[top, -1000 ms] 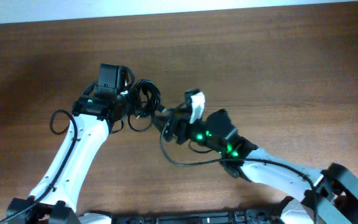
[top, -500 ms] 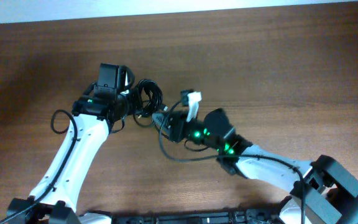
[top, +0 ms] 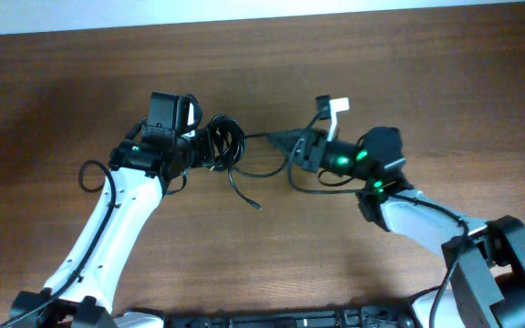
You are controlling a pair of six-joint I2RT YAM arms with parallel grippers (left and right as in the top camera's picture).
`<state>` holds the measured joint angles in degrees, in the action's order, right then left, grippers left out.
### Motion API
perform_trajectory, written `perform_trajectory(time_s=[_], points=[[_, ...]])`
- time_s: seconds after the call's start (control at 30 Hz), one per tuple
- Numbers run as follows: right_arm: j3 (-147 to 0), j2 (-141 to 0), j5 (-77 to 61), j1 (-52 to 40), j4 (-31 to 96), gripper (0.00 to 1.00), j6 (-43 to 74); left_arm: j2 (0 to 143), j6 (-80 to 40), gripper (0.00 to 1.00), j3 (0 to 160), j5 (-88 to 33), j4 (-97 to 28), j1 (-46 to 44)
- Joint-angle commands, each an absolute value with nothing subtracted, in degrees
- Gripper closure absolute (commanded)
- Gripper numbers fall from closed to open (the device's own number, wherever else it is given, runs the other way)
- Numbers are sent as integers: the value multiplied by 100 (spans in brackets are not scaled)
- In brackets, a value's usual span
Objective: Untangle cables
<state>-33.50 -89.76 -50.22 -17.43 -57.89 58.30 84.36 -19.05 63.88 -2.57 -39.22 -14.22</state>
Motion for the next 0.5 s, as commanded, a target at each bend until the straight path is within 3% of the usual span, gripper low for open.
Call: perform_trajectory(time_s=[0.0,0.17,0.23,0.33,0.43,0.47], points=[[-3446,-8908,-5706,-1157,-5896,94,5795,8359,-1835,100,6471,307,-3905,-1295],[-3441,-8910,-6287,-1125,-5872,84,5791,8359,-1837,100,6471,303,-3402,-1295],[-3439,-8910,-6370,-1240,-5695,71,5769,8359,-1865,100,6471,303,-3341,-1295],[-3439,-8914,-5951,-1918,-4954,24,4862,8359,-3275,100,6471,351,-3343,-1295],[-3439,-8914,-4925,-2602,-4123,23,4674,8359,-4333,100,6471,434,-3347,-1295],[-3439,-8914,-4650,-2895,-4088,27,4672,8359,-4593,100,6471,436,-3382,-1297]])
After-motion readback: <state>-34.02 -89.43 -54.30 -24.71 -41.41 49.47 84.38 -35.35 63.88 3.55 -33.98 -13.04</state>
